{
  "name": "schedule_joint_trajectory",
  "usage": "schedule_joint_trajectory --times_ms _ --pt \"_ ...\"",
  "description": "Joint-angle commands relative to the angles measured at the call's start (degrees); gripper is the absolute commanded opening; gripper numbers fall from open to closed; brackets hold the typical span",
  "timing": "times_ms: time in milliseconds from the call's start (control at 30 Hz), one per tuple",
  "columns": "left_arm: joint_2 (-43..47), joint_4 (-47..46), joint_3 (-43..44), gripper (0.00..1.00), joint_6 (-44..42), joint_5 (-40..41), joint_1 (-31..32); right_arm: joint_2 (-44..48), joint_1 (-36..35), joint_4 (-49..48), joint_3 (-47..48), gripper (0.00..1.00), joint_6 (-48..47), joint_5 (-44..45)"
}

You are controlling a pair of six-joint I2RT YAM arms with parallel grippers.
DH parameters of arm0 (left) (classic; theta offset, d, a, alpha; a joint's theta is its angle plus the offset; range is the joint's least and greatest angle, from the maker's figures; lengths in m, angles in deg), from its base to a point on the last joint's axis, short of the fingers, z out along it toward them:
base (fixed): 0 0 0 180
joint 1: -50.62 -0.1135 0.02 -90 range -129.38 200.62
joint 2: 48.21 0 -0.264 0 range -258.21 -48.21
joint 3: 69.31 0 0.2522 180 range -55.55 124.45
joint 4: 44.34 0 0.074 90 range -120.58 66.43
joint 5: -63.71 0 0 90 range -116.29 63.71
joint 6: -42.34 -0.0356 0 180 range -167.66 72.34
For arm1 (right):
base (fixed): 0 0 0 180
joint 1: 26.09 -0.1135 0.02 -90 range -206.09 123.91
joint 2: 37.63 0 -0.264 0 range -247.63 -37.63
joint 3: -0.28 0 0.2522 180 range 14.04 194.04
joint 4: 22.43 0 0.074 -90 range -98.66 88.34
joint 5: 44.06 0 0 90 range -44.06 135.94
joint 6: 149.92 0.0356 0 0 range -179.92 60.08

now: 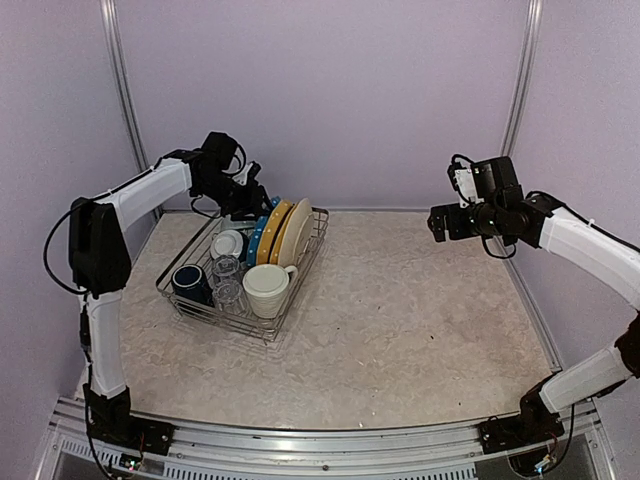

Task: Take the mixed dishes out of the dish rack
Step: Grab the plate from the dish rack.

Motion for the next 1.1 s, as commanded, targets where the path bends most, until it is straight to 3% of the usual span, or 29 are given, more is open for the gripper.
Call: schedule_joint_trajectory --times_ms 0,200,300,433,667,767,1067 --pt "-2.5 5.9 1.5 0.46 -3.3 12.3 1.0 0.1 -0.6 -0.7 -1.3 1.00 0.8 -0.9" --pt "-3.9 9.2 4.6 0.38 -4.5 18.1 2.0 -0.1 -0.7 -1.0 -1.5 1.00 1.2 -1.6" --pt "-4.3 10.2 5.7 0.30 -4.8 19.1 2.5 -0.1 -0.6 -1.2 -1.6 1.00 1.5 -1.8" --pt "-6.6 14.2 9.1 0.18 -4.3 26.4 3.2 -0.2 -0.7 -1.2 -1.8 1.00 1.8 -2.2" --pt "-6.6 13.7 9.7 0.15 -4.5 17.9 3.0 -0.1 -0.6 -1.6 -2.4 1.00 2.3 -2.5" --pt "-6.1 13.8 10.4 0.22 -4.7 16.6 3.0 0.0 -0.6 -1.6 -2.4 1.00 2.4 -2.5" --pt "-9.3 18.0 12.1 0.41 -7.1 25.7 3.7 0.9 -0.6 -2.1 -3.3 1.00 2.7 -2.7"
